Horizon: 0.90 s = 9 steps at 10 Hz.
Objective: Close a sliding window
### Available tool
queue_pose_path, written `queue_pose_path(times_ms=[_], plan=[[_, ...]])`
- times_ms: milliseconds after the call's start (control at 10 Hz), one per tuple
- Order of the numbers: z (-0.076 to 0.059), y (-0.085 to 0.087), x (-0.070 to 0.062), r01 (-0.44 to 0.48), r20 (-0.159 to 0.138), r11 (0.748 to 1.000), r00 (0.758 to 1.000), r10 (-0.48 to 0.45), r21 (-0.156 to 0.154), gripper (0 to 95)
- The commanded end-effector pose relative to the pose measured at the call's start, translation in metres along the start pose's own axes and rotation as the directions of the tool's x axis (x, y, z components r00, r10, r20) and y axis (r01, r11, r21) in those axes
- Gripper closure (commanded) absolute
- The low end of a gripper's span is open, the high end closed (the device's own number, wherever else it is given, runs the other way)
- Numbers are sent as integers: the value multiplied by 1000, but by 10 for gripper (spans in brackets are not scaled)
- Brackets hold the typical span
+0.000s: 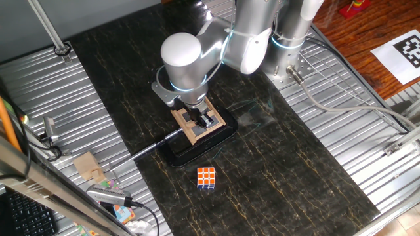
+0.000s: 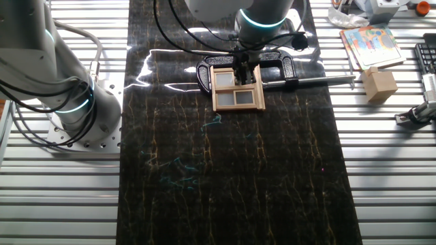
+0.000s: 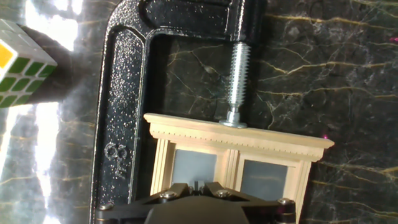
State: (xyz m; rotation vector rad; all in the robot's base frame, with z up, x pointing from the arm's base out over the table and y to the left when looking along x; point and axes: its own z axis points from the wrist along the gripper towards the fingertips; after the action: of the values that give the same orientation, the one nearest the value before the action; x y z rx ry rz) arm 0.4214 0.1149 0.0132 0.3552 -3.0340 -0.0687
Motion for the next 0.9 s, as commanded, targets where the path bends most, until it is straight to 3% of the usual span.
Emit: queue_pose_path(times_ms=[100, 600, 900], plan=[[-10, -3, -10, -11, -6, 1000, 1000, 11, 10, 950], [-38, 0, -23, -80, 6, 997, 997, 80, 14, 950], [-56, 8, -20, -132, 23, 991, 991, 132, 0, 950]])
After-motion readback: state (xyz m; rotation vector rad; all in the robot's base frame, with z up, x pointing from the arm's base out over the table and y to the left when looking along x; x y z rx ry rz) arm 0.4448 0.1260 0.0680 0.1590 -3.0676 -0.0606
